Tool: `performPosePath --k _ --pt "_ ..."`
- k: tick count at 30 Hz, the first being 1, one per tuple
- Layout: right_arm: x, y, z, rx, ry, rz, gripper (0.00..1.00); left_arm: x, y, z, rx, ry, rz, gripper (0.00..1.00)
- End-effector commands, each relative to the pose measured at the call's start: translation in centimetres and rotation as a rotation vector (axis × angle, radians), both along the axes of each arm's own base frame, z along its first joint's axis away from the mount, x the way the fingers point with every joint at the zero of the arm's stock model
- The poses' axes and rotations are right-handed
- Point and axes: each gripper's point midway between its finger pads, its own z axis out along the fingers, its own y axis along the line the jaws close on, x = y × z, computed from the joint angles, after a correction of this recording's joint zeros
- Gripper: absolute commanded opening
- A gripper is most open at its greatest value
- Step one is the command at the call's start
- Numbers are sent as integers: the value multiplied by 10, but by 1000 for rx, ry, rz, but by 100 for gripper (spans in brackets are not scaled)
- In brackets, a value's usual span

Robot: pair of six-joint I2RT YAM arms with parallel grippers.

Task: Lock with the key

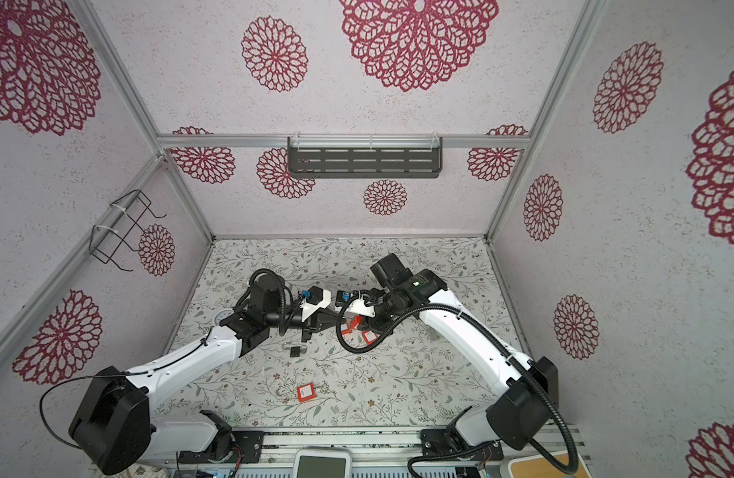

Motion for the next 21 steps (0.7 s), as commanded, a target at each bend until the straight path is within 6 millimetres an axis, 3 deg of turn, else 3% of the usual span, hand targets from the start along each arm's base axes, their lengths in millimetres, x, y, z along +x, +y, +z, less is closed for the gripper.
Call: performPosePath --k 1,9,13,21 --pt "13 10 44 119 -170 0 35 -3 -2 17 -33 -18 -15 0" --pt "5 -10 67 111 -218 -46 60 7 7 34 -92 -44 2 0" --pt "-3 -33 73 116 -181 -142 58 7 8 37 -109 -47 -14 0" --pt "-15 -71 61 75 -72 -241 55 4 9 50 -171 -45 -51 0"
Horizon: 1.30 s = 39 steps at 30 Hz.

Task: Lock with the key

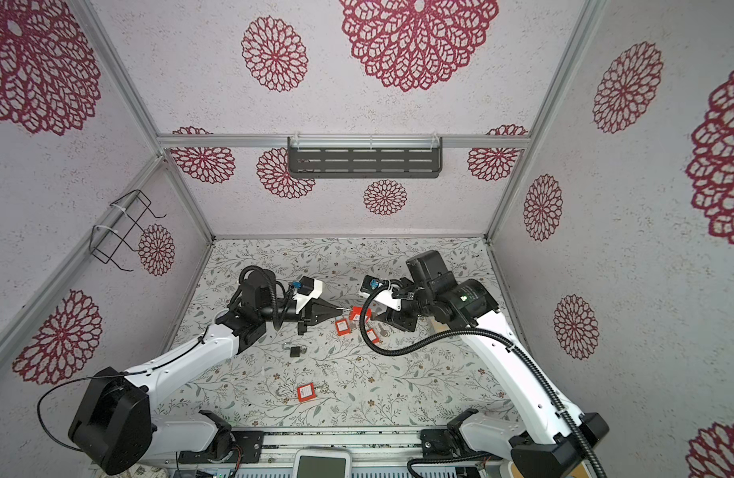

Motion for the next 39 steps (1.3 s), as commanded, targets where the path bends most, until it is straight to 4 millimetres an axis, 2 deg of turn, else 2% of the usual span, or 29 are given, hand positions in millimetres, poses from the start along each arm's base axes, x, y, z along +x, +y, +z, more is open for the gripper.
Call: performPosePath --k 1,6,15,25,33,39 --pt "-12 -14 -5 -13 72 -39 54 -5 0 20 -65 -48 -39 0" --pt "-11 -24 -24 -65 150 -66 47 -5 -1 23 -83 -48 -48 0" --pt "-6 -12 -40 -65 240 -39 44 -2 -4 25 -90 -39 -64 0" --pt "-1 11 -31 9 311 24 37 -3 -5 25 -99 -55 -78 0" --pt "-2 15 -33 22 335 38 34 -1 -6 24 -116 -56 -81 0" --pt "0 20 -29 38 330 55 29 -1 -6 22 -127 -46 -84 0"
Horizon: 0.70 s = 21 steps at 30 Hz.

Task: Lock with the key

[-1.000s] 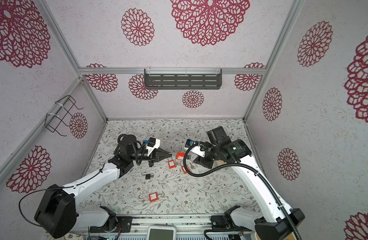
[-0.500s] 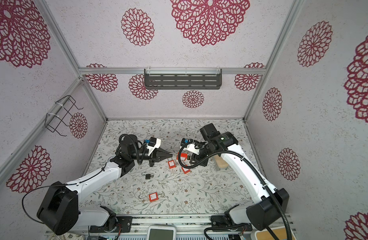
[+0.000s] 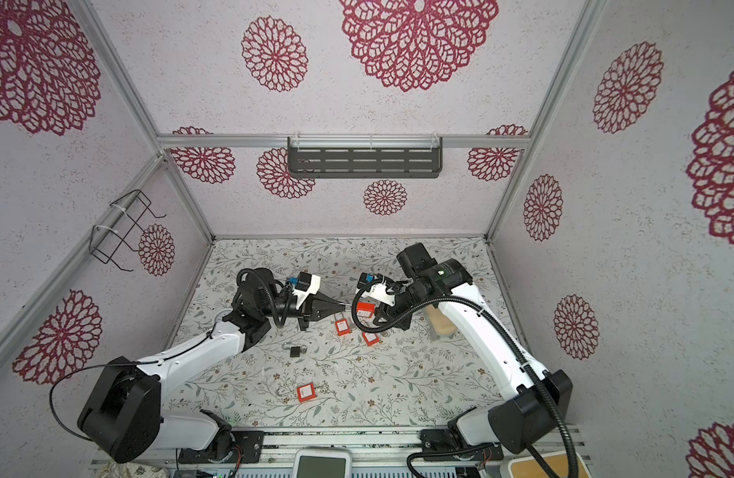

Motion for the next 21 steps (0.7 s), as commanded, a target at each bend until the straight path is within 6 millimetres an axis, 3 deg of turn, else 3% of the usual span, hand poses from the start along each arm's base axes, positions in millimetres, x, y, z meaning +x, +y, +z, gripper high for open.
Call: performPosePath --k 1,21 --pt "-1 5 14 44 -4 12 28 -2 1 4 -25 -21 -19 0" --pt "11 7 20 72 -146 22 15 -1 -4 0 -16 13 -26 0"
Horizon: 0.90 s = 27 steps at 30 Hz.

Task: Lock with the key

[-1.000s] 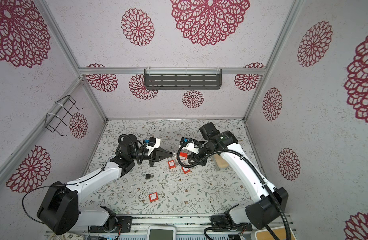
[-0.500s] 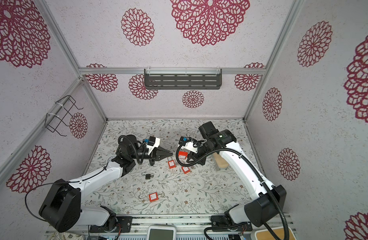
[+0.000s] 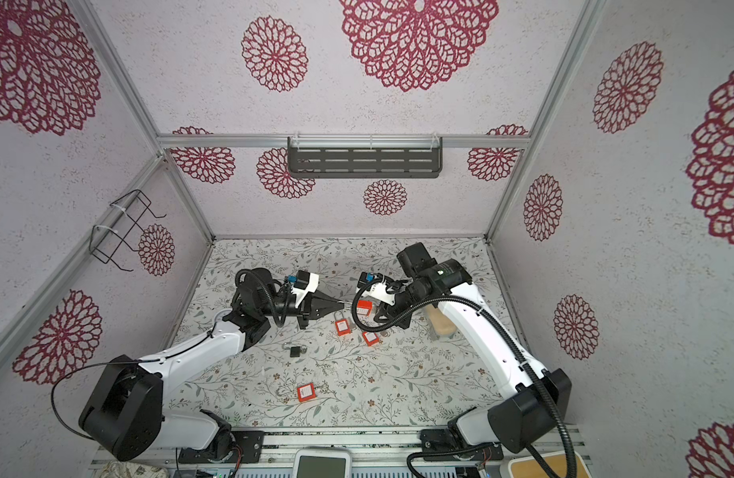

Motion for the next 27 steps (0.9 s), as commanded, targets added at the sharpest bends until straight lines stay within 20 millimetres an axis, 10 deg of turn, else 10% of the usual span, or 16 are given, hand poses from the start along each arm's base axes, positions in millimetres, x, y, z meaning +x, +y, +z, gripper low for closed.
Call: performPosePath --k 1,27 --pt "6 8 25 83 -127 30 15 -4 -5 2 -8 -5 -32 0" --pt "-15 8 14 115 -168 138 0 -9 -5 -5 53 -13 -47 0"
